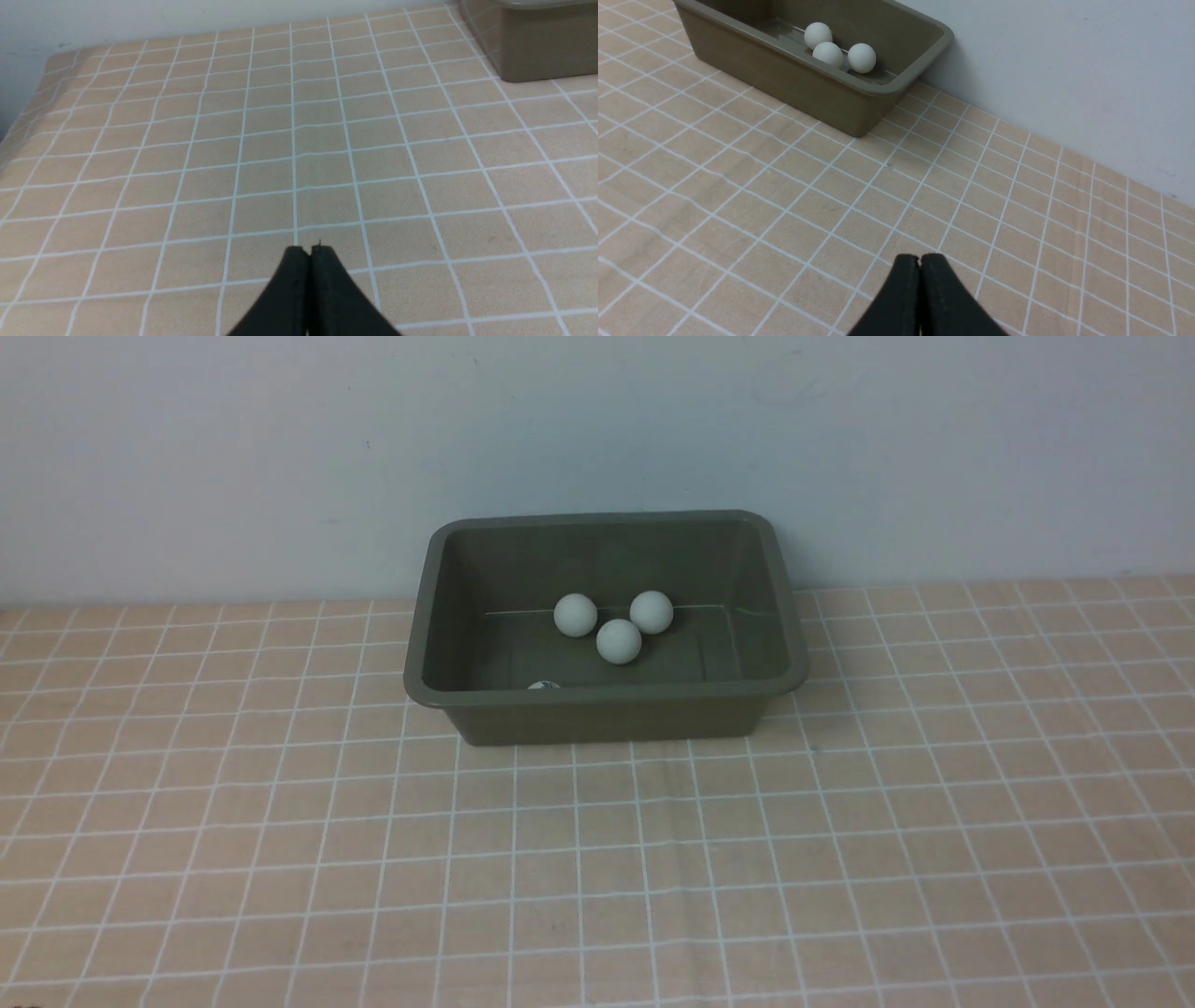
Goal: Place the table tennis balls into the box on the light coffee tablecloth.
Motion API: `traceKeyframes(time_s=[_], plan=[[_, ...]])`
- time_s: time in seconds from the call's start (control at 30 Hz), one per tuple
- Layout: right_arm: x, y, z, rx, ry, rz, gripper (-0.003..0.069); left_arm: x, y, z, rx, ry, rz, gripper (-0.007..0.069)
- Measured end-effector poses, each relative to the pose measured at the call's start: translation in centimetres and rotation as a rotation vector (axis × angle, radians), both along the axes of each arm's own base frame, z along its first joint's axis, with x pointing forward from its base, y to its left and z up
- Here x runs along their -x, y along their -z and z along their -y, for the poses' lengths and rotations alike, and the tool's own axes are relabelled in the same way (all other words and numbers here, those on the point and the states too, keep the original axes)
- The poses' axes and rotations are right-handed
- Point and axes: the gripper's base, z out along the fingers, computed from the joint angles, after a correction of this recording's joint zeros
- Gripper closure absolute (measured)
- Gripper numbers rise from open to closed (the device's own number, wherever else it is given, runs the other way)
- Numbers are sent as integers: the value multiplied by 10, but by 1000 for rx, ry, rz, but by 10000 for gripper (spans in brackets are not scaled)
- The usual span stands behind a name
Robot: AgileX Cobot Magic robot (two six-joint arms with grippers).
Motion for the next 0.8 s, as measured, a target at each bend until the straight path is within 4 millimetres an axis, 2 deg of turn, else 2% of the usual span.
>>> traceKeyframes(time_s=[0.63, 0.8], plan=[[0, 0, 0, 0, 0, 0, 676, 0, 0, -4, 2, -53, 4, 693], [0, 0, 0, 0, 0, 0, 676, 0, 0, -2, 63, -48, 16, 693]])
